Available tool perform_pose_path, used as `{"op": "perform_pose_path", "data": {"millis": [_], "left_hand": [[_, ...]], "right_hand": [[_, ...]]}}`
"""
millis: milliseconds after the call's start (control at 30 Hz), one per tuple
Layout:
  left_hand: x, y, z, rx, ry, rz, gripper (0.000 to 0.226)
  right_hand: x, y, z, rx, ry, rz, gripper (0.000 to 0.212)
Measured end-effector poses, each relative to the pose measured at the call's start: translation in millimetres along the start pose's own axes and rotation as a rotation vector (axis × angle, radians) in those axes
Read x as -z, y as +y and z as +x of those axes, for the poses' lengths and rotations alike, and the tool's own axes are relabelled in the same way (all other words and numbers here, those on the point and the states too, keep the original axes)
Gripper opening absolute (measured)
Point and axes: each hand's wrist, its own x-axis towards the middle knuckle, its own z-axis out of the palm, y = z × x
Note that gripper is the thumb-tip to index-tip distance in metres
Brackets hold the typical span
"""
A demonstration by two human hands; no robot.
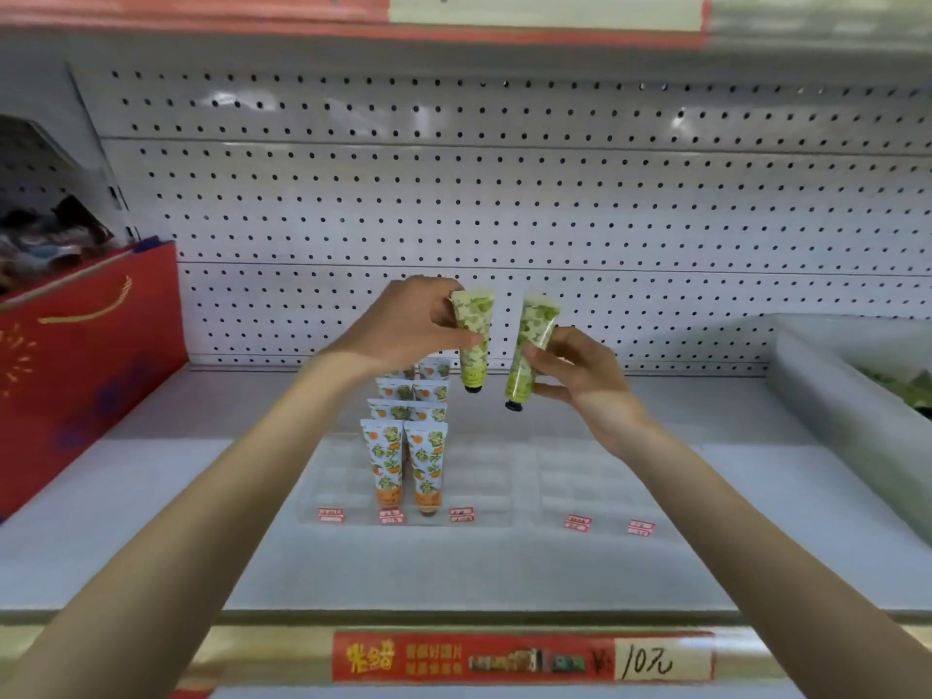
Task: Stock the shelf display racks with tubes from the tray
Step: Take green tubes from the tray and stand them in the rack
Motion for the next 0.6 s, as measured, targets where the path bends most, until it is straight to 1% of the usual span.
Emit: {"op": "perform_pose_path", "data": {"millis": [100,133,167,300,367,400,533,600], "left_hand": [[-5,-13,19,0.05,-0.102,0.059,0.051],[-7,-17,24,0.07,-0.116,0.081,0.056],[-9,-21,28,0.084,-0.122,0.098,0.055],[-15,-31,42,0.114,-0.162,0.205,0.039],[-18,-34,46,0.125,-0.165,0.269,0.031],[-19,-35,48,0.132,-0.167,0.284,0.03],[-24,-41,51,0.132,-0.181,0.358,0.042],[-26,-44,52,0.116,-0.175,0.388,0.039]], "right_hand": [[-4,11,15,-0.01,-0.029,-0.059,0.007],[-5,15,18,-0.012,-0.038,-0.078,0.007],[-5,19,22,-0.016,-0.046,-0.094,0.007],[-3,30,31,-0.025,-0.063,-0.184,0.015],[-1,33,35,-0.02,-0.077,-0.221,0.01],[-1,34,36,-0.016,-0.084,-0.248,0.011],[-2,42,40,0.004,-0.106,-0.325,0.013],[-2,46,41,0.003,-0.117,-0.349,0.016]]}}
